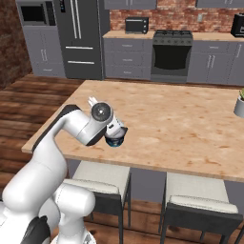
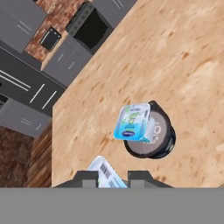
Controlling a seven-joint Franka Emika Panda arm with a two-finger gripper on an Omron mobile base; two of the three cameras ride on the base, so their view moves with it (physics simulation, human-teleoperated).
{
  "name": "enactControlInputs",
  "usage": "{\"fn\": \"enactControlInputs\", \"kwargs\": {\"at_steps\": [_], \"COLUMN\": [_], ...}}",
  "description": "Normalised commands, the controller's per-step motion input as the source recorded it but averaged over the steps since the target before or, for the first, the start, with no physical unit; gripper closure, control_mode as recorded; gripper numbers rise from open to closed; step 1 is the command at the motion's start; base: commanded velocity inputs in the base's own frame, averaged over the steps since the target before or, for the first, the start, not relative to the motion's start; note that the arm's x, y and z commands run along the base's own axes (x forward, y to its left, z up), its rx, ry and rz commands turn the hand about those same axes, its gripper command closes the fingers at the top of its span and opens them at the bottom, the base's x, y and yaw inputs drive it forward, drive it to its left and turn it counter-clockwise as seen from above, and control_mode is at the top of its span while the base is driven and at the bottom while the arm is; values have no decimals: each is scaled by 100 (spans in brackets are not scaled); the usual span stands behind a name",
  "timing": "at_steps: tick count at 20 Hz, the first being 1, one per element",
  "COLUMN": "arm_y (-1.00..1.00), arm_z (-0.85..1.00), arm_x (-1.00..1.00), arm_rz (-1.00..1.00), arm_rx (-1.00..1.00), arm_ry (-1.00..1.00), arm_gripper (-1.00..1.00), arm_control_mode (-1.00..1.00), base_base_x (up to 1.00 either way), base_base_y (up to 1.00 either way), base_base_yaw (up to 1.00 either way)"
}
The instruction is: Stack the yogurt containers by placing the smaller containers on top of the larger containers.
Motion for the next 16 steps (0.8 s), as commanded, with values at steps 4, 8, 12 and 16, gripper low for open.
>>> {"fn": "enactControlInputs", "kwargs": {"at_steps": [4, 8, 12, 16], "arm_y": [0, 0, 0, 0], "arm_z": [-11, -10, -6, -3], "arm_x": [13, 19, 16, 13], "arm_rz": [0, 0, 0, 0], "arm_rx": [0, 0, 0, 0], "arm_ry": [0, 0, 0, 0], "arm_gripper": [100, 100, 100, 100], "arm_control_mode": [-100, -100, -100, -100], "base_base_x": [0, 0, 0, 0], "base_base_y": [0, 0, 0, 0], "base_base_yaw": [0, 0, 0, 0]}}
